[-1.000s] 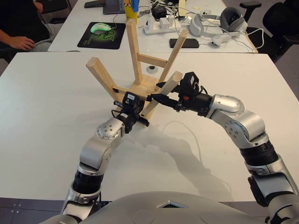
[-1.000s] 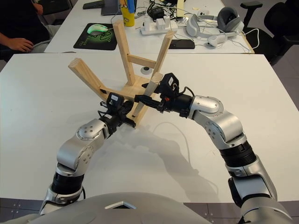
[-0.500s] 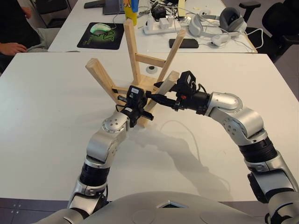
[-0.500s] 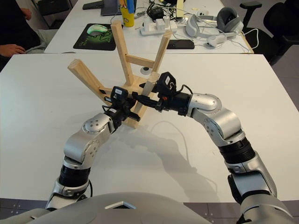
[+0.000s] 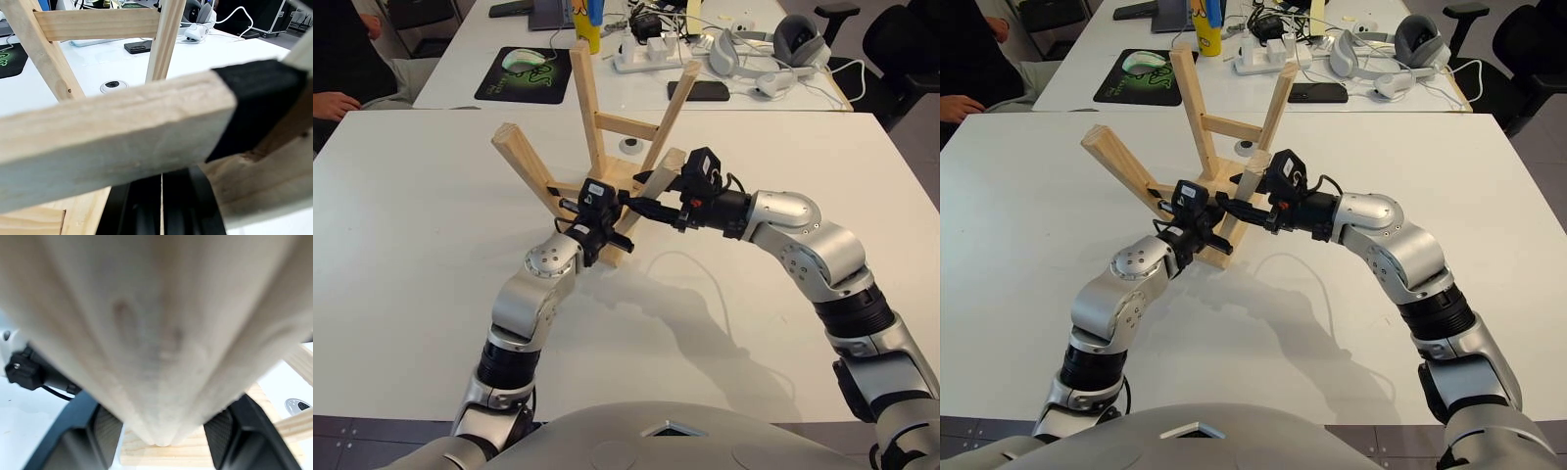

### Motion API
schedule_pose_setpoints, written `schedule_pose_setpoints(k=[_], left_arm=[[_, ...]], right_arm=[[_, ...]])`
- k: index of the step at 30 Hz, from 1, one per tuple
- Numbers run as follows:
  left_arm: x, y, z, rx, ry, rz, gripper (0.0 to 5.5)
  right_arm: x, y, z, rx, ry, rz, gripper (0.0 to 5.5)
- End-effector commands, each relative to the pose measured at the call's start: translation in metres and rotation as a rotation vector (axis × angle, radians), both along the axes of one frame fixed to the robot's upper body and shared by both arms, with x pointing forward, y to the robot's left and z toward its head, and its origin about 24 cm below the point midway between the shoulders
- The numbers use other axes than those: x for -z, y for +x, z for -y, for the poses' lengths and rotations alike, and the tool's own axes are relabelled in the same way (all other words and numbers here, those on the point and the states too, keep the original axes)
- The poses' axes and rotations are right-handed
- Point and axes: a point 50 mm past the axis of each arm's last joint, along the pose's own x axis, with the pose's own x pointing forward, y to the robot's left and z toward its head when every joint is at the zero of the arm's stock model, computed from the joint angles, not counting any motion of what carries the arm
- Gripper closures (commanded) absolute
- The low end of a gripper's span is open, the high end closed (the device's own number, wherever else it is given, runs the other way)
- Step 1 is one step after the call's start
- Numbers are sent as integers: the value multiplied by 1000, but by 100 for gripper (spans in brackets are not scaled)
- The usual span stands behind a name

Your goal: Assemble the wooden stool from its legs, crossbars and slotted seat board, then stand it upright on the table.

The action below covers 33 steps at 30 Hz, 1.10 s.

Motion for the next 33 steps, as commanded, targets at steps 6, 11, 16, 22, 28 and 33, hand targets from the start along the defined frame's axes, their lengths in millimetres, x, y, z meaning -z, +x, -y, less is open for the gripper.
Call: schedule_pose_setpoints(k=[6, 11, 16, 22, 28, 33], left_arm=[[8, -4, -27, 29, 127, 11, 550], [13, -8, -33, 84, 166, -14, 550], [15, -5, -36, 89, 166, -22, 550], [14, -1, -35, 82, 156, -14, 550], [16, -2, -34, 71, 142, -15, 550], [18, -3, -37, 50, 132, -16, 550]], right_arm=[[120, -45, 19, 16, -411, -562, 347], [120, -44, 19, 24, -406, -569, 347], [119, -43, 21, 11, -396, -607, 347], [123, -42, 19, 1, -372, -659, 347], [118, -31, 14, -33, -421, -623, 347], [117, -26, 9, -71, -498, -590, 347]])
